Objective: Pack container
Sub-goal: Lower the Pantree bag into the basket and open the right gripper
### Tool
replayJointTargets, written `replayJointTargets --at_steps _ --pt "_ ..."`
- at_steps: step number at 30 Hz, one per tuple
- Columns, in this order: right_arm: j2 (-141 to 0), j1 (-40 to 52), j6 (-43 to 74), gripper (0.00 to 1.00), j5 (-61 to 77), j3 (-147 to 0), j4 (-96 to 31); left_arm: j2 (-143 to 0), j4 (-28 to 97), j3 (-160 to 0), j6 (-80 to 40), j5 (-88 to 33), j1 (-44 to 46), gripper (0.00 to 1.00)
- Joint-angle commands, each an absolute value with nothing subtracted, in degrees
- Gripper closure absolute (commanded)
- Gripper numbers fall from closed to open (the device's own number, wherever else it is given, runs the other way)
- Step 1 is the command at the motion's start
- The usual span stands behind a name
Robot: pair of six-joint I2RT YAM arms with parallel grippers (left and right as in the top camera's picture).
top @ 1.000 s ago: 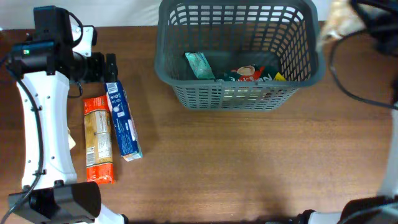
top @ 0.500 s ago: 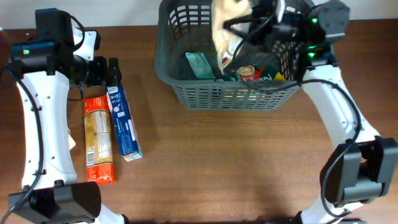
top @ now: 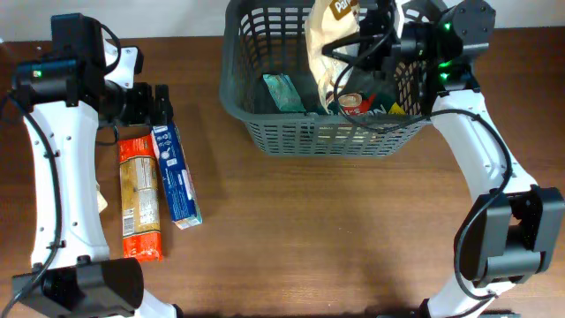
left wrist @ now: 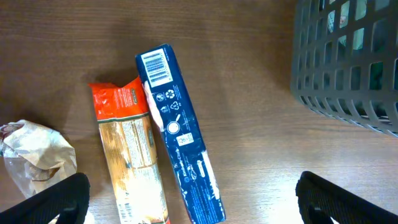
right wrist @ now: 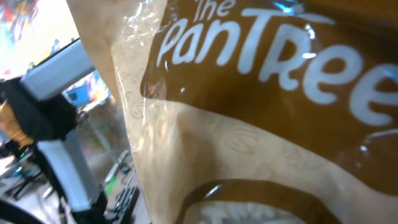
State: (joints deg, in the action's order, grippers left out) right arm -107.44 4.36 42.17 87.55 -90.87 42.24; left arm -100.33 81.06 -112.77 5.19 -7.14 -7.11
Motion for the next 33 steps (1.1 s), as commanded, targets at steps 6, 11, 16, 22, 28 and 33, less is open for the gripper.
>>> replayJointTargets --at_steps 6,11,16,22,28,33 --pt "-107.2 4.1 59.2 0.96 54.0 -92.3 37.1 -100.9 82.3 -113.3 5.9 -8.2 -7.2 0.01" --pt "-107.1 4.8 60.5 0.97 40.0 -92.3 22.0 -100.9 82.6 -113.3 5.9 -8.2 -7.2 0.01" --pt "-107.1 6.0 59.4 0.96 28.2 -92.3 9.3 -100.9 82.5 -113.3 5.9 -8.2 -7.2 0.01" --pt "-107.1 6.8 55.6 0.97 24.1 -92.3 2.4 -100.9 82.6 -113.3 5.9 -8.2 -7.2 0.01" --pt "-107.1 6.8 52.3 0.97 19.1 -92.3 -8.1 -100.9 82.2 -113.3 5.9 -8.2 -7.2 0.01" --pt "-107.1 6.8 49.7 0.84 17.7 -92.3 -13.1 -100.9 82.1 -113.3 5.9 -8.2 -7.2 0.01"
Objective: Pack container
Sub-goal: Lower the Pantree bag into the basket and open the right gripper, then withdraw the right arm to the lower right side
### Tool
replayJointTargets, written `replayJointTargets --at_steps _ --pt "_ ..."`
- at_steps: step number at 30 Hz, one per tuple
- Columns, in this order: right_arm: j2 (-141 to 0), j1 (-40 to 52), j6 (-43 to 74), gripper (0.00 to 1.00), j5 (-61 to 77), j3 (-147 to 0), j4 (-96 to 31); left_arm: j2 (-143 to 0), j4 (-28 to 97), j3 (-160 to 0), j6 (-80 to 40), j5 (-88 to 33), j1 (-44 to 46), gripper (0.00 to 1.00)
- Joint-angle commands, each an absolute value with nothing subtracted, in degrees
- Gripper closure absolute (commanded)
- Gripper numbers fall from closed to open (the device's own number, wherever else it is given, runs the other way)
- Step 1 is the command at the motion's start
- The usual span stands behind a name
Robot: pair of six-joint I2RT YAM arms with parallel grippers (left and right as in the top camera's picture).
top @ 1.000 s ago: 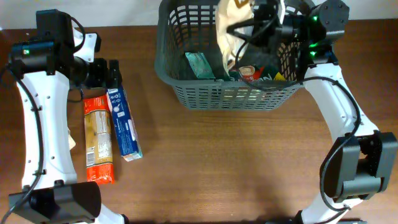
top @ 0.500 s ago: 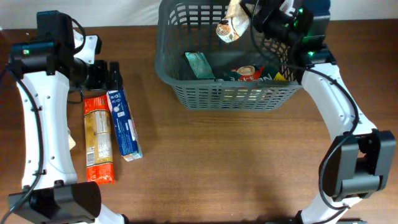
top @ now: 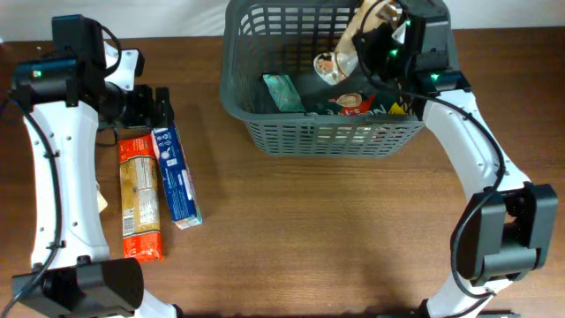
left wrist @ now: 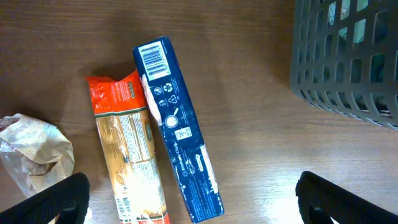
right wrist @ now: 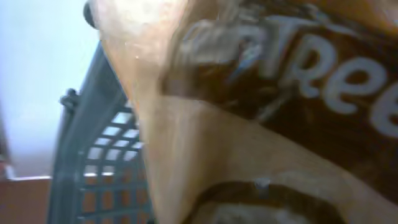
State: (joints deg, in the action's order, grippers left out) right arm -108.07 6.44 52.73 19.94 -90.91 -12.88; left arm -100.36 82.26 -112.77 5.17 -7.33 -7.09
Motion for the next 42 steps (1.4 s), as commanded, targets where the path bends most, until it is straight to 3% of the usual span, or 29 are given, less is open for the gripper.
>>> replayJointTargets --at_steps 1,5,7,8,10,19,29,34,37,42 --pt "-107.1 6.8 49.7 0.77 17.7 -92.3 -13.3 -100.9 82.1 -113.3 5.9 -8.2 -7.2 0.01" --pt "-107.0 6.8 49.7 0.4 19.2 -92.4 -12.8 -100.9 82.0 -113.3 6.0 -8.2 -7.3 0.01" --pt "-106.8 6.7 49.1 0.31 20.8 -92.4 -11.7 -100.9 81.9 -113.3 6.0 -8.2 -7.3 0.01" --pt "-106.7 6.7 48.4 0.18 22.0 -92.4 -10.7 -100.9 81.9 -113.3 6.2 -8.2 -7.3 0.01" --pt "-106.4 6.7 48.4 0.01 24.3 -92.4 -8.2 -100.9 82.0 -113.3 6.2 -8.2 -7.3 0.01" --pt "-106.1 6.7 51.0 0.01 34.7 -92.4 7.0 -100.9 81.9 -113.3 6.1 -8.2 -7.3 0.01" --pt "-106.1 6.0 55.1 0.01 32.8 -92.4 -2.2 -100.9 81.8 -113.3 6.1 -8.2 -7.3 0.01" --pt "-105.3 5.9 48.3 0.01 31.2 -94.6 -1.7 -100.9 81.7 -113.3 6.1 -8.2 -7.3 0.01" --pt "-104.1 5.9 44.1 0.01 29.8 -100.2 -8.6 -100.9 81.7 -113.3 6.1 -8.2 -7.3 0.01" --pt "-102.7 6.0 37.0 0.01 19.9 -115.8 -34.0 -100.9 81.7 -113.3 6.1 -8.2 -7.3 0.01"
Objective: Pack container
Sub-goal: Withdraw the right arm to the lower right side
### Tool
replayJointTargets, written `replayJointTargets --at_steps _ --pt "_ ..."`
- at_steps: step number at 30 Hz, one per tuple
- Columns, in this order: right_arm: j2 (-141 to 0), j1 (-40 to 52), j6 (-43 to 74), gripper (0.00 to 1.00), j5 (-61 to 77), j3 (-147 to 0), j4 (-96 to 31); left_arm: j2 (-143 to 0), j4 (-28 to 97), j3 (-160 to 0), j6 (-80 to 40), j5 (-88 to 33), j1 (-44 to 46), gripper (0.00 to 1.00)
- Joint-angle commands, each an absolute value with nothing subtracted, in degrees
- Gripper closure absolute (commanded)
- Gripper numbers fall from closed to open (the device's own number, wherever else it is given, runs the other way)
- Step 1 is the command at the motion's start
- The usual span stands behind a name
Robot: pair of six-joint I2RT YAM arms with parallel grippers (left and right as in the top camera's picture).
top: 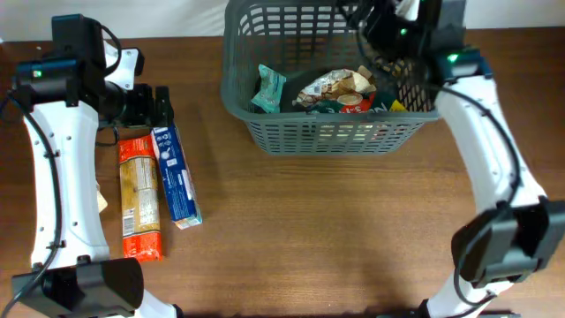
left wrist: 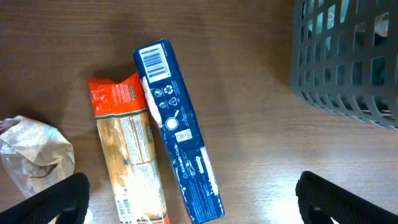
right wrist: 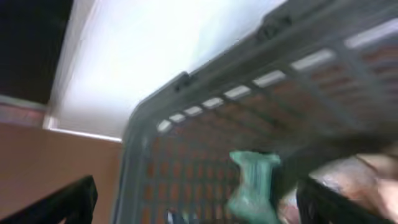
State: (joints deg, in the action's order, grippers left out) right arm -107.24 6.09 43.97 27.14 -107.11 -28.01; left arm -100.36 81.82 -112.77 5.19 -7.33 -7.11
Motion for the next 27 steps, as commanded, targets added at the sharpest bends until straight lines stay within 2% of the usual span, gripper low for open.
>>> replayJointTargets --at_steps 1,8,13,15,19,22,27 --pt "-102.5 6.0 34.7 0.01 17.6 -119.7 -39.2 -100.9 81.7 -113.3 6.1 -8.2 -7.3 0.01" --pt "-102.3 4.4 22.4 0.01 3.7 -145.7 -75.2 -100.9 81.5 -113.3 6.2 -8.1 -7.3 0.01" --pt "-102.2 -1.9 18.2 0.01 -5.3 -154.4 -96.2 -100.9 81.1 -113.3 6.2 -6.7 -7.3 0.01" --pt "-101.2 -5.0 15.0 0.01 -5.2 -153.9 -97.3 -100.9 80.5 -113.3 6.2 -6.0 -7.3 0.01" --pt "-97.5 -9.7 15.5 0.01 -4.9 -151.9 -97.3 -100.9 79.5 -113.3 6.1 -3.4 -7.3 0.01" --pt "-93.2 -14.3 17.5 0.01 -11.2 -150.8 -97.3 -101.3 78.4 -113.3 6.1 1.6 -7.3 0.01" --pt "-86.2 -21.6 17.1 0.01 -14.3 -148.1 -97.3 -102.7 75.9 -113.3 6.2 3.0 -7.6 0.01"
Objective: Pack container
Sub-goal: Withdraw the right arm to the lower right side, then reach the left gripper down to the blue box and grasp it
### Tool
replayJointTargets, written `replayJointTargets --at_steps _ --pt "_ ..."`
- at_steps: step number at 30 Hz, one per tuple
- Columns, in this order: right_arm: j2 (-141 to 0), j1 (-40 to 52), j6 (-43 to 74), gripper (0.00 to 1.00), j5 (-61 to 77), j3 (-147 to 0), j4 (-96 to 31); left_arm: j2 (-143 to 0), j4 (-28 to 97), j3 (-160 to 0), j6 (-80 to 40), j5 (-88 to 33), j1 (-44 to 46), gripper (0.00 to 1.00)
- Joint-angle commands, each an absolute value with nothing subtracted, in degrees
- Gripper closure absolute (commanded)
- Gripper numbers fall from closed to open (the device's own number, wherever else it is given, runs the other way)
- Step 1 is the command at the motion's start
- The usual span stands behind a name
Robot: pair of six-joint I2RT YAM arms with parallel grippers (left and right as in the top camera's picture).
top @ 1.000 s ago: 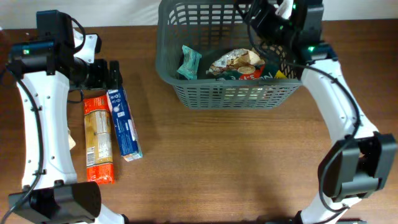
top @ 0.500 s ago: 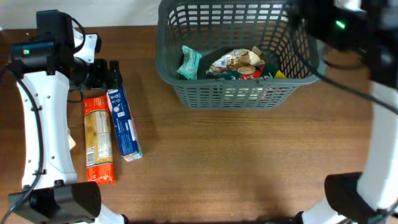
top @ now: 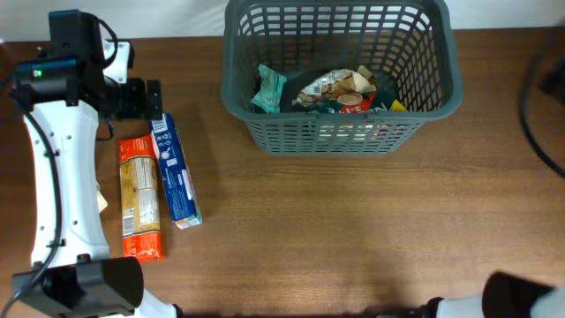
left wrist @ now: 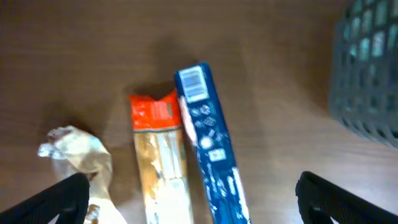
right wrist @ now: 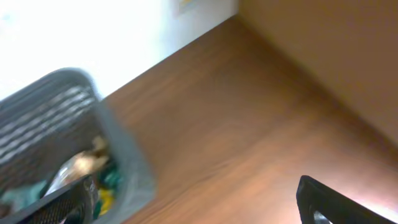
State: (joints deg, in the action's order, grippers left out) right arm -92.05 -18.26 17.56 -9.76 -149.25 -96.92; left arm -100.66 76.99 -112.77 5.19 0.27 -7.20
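The grey basket (top: 340, 137) at the back of the table holds a brown snack bag (top: 335, 86), a green packet (top: 267, 87) and a red pack (top: 355, 104). On the table at the left lie a blue box (top: 177, 172) and an orange pasta pack (top: 139, 199). My left gripper (top: 150, 97) hangs open above their far ends; in the left wrist view the blue box (left wrist: 211, 149) and the orange pasta pack (left wrist: 158, 158) lie below it. My right gripper (right wrist: 199, 208) is open and empty, right of the basket (right wrist: 118, 149), and out of the overhead view.
A crumpled paper bag (left wrist: 81, 162) lies left of the pasta pack. The basket wall (left wrist: 367, 68) shows at the right of the left wrist view. A dark cable (top: 530, 97) crosses the right edge overhead. Bare brown table lies between the packs and the basket.
My right arm has left the basket's back rim and gone off to the right, out of the overhead view. My left gripper has moved slightly back and higher. The bag still lies in the basket.
My right gripper first held the brown snack bag up over the basket, then at the basket's back right. Later the bag lay in the basket and the gripper stood open above the rim. Now that arm is away to the right. The box and pasta pack have not moved.
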Motion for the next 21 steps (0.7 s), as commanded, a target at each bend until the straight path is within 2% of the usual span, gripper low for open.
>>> replayJointTargets --at_steps 1,7,14,21 --pt "-83.4 -23.6 16.7 0.01 -14.5 -146.5 -97.3 -103.3 75.1 -113.3 6.3 3.0 -7.7 0.01" --pt "-67.2 -28.7 18.5 0.01 -16.8 -130.9 -97.3 -106.4 72.2 -113.3 6.4 2.9 -7.7 0.01" --pt "-46.6 -28.6 25.8 0.01 -17.4 -102.0 -97.3 -108.4 65.5 -113.3 6.8 2.8 -7.7 0.01" --pt "-32.5 -28.6 27.4 0.01 -7.8 -79.9 -94.9 -108.6 60.9 -113.3 6.8 2.3 -7.7 0.01"
